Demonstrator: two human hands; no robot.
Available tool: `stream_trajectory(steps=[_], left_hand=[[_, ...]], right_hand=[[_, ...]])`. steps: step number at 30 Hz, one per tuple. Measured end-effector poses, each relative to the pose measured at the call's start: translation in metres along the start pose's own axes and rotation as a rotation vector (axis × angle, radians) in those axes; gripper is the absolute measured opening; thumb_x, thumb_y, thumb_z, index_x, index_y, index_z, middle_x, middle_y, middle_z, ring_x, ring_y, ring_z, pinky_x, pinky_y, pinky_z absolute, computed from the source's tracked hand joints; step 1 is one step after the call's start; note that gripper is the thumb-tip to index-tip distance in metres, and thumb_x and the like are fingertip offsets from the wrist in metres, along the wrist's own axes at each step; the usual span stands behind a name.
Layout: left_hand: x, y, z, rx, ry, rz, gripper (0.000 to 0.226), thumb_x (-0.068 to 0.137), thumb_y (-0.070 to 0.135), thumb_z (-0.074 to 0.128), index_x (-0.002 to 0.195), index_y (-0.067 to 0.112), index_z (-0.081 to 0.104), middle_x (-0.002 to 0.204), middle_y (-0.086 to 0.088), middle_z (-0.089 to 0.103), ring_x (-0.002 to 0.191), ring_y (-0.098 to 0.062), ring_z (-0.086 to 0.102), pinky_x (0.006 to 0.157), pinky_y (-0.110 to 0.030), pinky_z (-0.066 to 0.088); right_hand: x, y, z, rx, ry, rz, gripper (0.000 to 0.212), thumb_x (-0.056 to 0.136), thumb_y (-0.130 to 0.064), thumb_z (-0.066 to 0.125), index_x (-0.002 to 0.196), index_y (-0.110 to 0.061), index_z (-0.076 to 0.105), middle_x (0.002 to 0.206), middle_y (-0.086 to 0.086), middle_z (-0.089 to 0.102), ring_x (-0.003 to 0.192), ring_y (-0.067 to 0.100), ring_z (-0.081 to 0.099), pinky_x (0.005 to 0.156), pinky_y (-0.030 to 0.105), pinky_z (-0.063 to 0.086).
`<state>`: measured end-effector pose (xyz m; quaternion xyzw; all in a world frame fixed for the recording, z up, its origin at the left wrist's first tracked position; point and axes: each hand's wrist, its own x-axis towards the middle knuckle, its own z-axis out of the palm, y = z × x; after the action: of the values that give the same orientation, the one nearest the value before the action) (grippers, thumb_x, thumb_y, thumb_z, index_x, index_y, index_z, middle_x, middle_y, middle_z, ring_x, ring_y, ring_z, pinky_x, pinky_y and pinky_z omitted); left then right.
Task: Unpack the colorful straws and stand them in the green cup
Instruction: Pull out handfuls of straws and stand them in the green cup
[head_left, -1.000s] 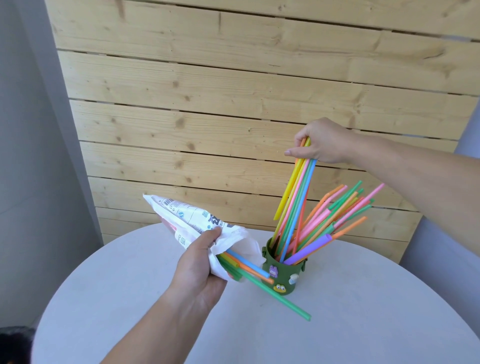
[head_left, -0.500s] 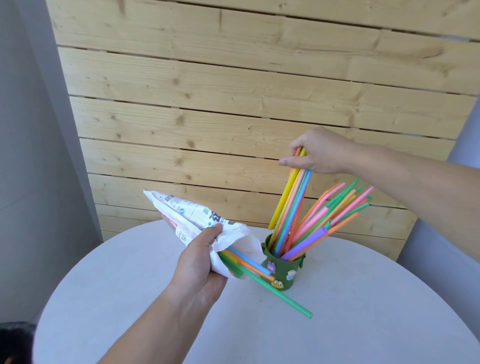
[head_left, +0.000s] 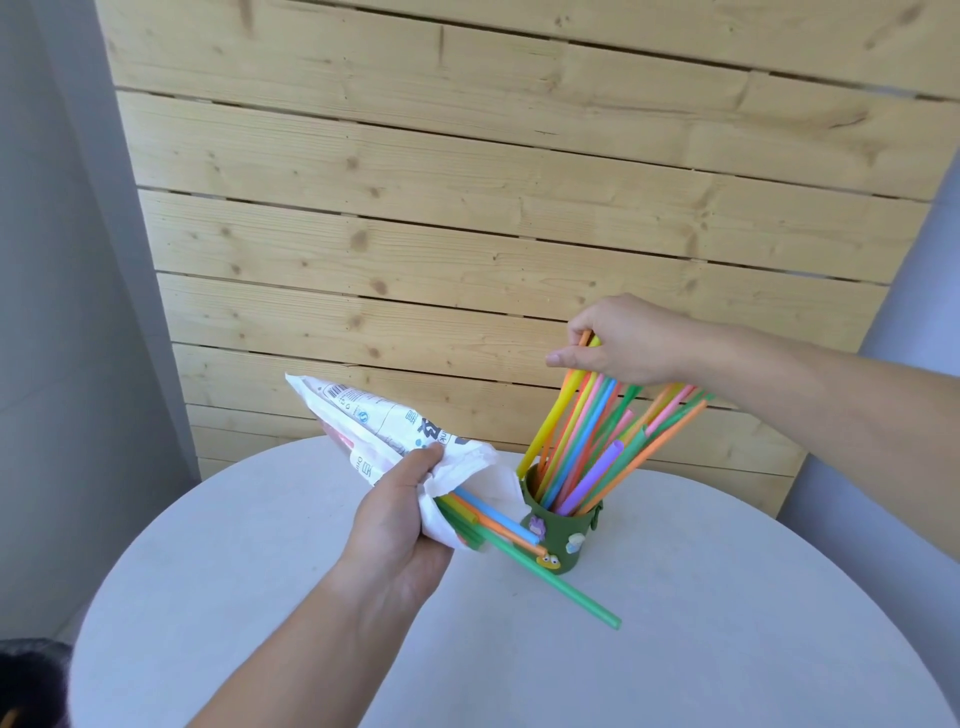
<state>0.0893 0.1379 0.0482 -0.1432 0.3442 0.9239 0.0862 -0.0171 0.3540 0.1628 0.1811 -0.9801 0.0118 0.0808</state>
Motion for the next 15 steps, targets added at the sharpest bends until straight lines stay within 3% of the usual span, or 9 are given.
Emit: stream_trajectory(steps=[4,8,11,15], left_hand=[[-0.002,0.003,-0.001,-0.004,0.004,0.005,0.03,0.103,0.011,0.06,0.132,0.012,0.055,0.091,-0.013,0.07,0.08,-0.024,0.067,0.07,-0.042,0.055],[-0.001,0.004,-0.003,0.005,-0.009,-0.004,0.038,0.102,0.012,0.06,0.14,0.01,0.053,0.096,-0.014,0.07,0.082,-0.026,0.068,0.07,-0.042,0.056],[0.001,0.003,-0.005,-0.002,-0.006,-0.004,0.042,0.102,0.013,0.061,0.143,0.011,0.053,0.102,-0.013,0.071,0.085,-0.025,0.07,0.069,-0.04,0.059],[0.002,0.002,-0.004,-0.002,-0.006,-0.017,0.017,0.103,0.011,0.059,0.12,0.012,0.061,0.098,-0.015,0.07,0.084,-0.026,0.068,0.077,-0.044,0.056]], right_hand=[[-0.002,0.004,-0.004,0.085,0.003,-0.006,0.044,0.09,-0.056,0.063,0.065,-0.019,0.059,0.059,-0.002,0.049,0.059,0.017,0.044,0.055,0.031,0.034],[-0.006,0.008,-0.009,0.124,0.042,-0.002,0.042,0.092,-0.05,0.063,0.064,-0.019,0.057,0.059,-0.003,0.046,0.056,0.013,0.042,0.05,0.026,0.03],[-0.008,0.012,-0.015,0.158,0.032,0.031,0.043,0.09,-0.053,0.064,0.069,-0.015,0.061,0.06,-0.003,0.048,0.056,0.016,0.043,0.052,0.029,0.033],[-0.012,0.01,-0.022,0.134,-0.004,0.04,0.043,0.09,-0.052,0.065,0.074,-0.012,0.065,0.059,-0.004,0.05,0.054,0.012,0.044,0.052,0.028,0.033]])
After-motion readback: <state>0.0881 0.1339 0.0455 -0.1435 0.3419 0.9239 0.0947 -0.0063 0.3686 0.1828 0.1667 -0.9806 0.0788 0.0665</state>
